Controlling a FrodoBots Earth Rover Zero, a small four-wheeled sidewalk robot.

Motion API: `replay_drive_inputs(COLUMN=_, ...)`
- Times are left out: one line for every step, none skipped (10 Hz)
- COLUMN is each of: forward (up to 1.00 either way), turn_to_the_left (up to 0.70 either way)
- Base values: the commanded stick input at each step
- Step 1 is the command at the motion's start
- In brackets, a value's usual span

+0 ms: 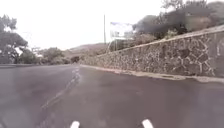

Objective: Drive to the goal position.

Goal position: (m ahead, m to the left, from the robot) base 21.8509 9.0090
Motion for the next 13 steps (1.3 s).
replay_drive_inputs(forward=0.5, turn_to_the_left=0.0)
replay_drive_inputs(forward=0.5, turn_to_the_left=0.0)
replay_drive_inputs(forward=0.5, turn_to_the_left=0.0)
replay_drive_inputs(forward=0.5, turn_to_the_left=0.0)
replay_drive_inputs(forward=0.5, turn_to_the_left=0.0)
replay_drive_inputs(forward=0.5, turn_to_the_left=0.0)
replay_drive_inputs(forward=0.5, turn_to_the_left=0.0)
replay_drive_inputs(forward=0.5, turn_to_the_left=0.0)
replay_drive_inputs(forward=0.5, turn_to_the_left=0.0)
replay_drive_inputs(forward=0.5, turn_to_the_left=0.0)
replay_drive_inputs(forward=0.5, turn_to_the_left=0.0)
replay_drive_inputs(forward=0.5, turn_to_the_left=0.0)
replay_drive_inputs(forward=0.5, turn_to_the_left=0.0)
